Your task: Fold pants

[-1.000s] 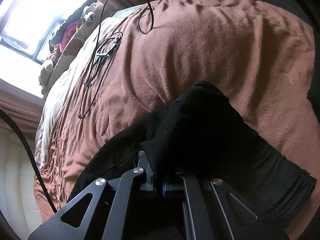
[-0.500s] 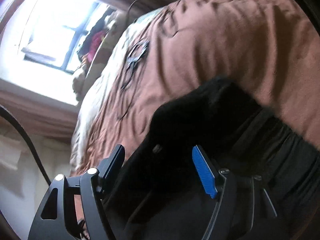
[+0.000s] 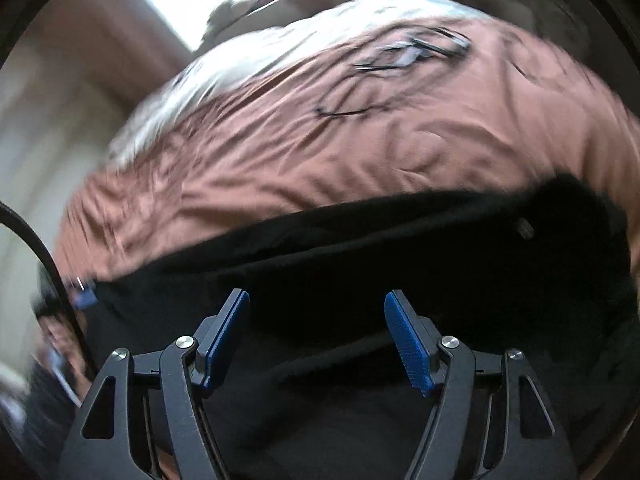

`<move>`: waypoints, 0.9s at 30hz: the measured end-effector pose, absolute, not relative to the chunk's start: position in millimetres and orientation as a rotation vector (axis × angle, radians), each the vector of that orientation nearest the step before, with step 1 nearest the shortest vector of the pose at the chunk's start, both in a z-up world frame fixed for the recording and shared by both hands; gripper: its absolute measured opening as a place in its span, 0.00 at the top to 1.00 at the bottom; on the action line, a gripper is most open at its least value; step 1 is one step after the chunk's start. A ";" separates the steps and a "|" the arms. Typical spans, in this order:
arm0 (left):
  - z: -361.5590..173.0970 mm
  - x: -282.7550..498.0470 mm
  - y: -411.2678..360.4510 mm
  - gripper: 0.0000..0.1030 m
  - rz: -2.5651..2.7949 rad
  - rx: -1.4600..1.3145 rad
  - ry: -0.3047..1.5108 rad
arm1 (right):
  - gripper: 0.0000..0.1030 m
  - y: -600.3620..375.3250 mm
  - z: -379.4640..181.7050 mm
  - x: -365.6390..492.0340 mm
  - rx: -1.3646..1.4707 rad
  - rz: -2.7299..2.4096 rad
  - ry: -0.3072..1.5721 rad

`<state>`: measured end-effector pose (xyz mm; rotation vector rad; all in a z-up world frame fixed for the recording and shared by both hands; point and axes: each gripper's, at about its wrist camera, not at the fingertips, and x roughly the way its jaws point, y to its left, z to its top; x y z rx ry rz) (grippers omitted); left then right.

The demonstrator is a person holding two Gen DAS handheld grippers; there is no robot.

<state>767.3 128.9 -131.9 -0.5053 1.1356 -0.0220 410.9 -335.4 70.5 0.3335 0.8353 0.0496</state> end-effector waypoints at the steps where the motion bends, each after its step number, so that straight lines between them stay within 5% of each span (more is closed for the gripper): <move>1: -132.1 769.6 125.3 0.45 -0.020 -0.500 1.139 | 0.33 -325.6 75.2 423.0 0.275 0.053 0.840; 23: -166.7 809.4 111.7 0.40 0.180 -0.526 1.224 | 0.33 -191.2 34.7 546.3 -0.404 0.280 0.994; 24: -166.9 810.9 110.0 0.42 0.188 -0.520 1.225 | 0.34 -189.5 31.1 550.1 -0.417 0.281 1.004; 26: -166.6 812.4 109.1 0.67 0.235 -0.477 1.234 | 0.48 -185.8 21.7 559.7 -0.435 0.284 1.036; 27: -165.6 811.2 111.1 0.76 0.264 -0.458 1.233 | 0.66 -184.8 16.1 564.5 -0.439 0.291 1.064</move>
